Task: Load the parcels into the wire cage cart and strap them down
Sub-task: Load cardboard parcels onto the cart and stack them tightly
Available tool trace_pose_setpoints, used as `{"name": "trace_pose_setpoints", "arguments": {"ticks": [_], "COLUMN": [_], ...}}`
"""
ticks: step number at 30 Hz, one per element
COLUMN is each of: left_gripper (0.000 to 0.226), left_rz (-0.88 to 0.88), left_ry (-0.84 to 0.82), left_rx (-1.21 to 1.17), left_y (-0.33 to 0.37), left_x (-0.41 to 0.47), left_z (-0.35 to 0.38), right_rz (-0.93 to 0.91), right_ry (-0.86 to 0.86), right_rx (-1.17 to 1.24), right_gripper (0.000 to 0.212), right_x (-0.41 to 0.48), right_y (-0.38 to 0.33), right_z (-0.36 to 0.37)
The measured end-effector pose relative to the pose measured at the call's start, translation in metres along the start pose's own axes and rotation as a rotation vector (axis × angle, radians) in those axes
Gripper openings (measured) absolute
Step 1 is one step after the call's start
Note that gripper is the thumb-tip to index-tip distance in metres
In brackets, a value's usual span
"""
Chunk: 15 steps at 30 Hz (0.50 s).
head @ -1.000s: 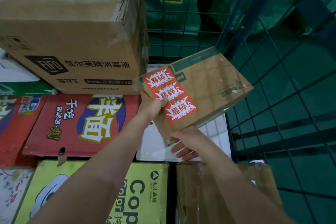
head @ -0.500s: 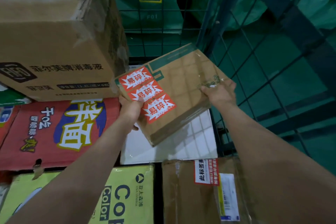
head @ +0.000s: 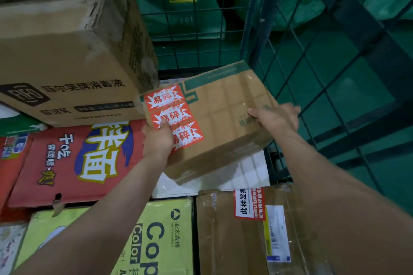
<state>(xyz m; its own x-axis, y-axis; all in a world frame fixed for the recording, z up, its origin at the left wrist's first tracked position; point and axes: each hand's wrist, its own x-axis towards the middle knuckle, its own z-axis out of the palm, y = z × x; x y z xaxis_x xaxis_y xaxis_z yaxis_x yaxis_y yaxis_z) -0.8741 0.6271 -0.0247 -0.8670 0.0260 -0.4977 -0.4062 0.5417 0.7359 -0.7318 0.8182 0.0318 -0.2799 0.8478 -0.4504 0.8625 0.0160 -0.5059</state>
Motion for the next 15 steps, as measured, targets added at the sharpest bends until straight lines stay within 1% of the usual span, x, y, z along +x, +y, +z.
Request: {"name": "trace_pose_setpoints", "arguments": {"ticks": [1,3,4,5,8,11,13,15], "left_gripper": [0.060,0.072,0.078,0.080,0.076,0.061,0.062,0.068], "left_rz": [0.026,0.073,0.091,0.112,0.120,0.165,0.190,0.210], "left_ry": [-0.010,-0.068,-0.101,-0.126,-0.186,-0.246,-0.270,-0.245], "left_rx": [0.036,0.070,0.071,0.070,0.032,-0.018,-0.037,-0.037], "left_y": [0.000,0.003,0.006,0.011,0.030,0.053,0.064,0.063], "left_x": [0.000,-0.003,-0.005,-0.006,-0.004,0.009,0.025,0.034], "left_z": [-0.005,-0.010,-0.011,-0.011,-0.012,-0.013,-0.015,-0.019], "right_rz": [0.028,0.111,0.133,0.126,0.109,0.043,0.033,0.034], "right_ry": [0.011,0.057,0.093,0.128,0.188,0.216,0.209,0.174], "right_rx": [-0.006,0.050,0.097,0.125,0.179,0.239,0.301,0.315], "right_gripper": [0.091,0.100,0.103,0.102,0.093,0.080,0.073,0.064], "right_x": [-0.011,-0.025,-0.028,-0.031,-0.031,-0.017,-0.002,0.008], "right_y": [0.003,0.013,0.019,0.023,0.024,0.011,0.003,0.000], "right_z": [0.003,0.009,0.012,0.014,0.013,0.013,0.017,0.026]}}
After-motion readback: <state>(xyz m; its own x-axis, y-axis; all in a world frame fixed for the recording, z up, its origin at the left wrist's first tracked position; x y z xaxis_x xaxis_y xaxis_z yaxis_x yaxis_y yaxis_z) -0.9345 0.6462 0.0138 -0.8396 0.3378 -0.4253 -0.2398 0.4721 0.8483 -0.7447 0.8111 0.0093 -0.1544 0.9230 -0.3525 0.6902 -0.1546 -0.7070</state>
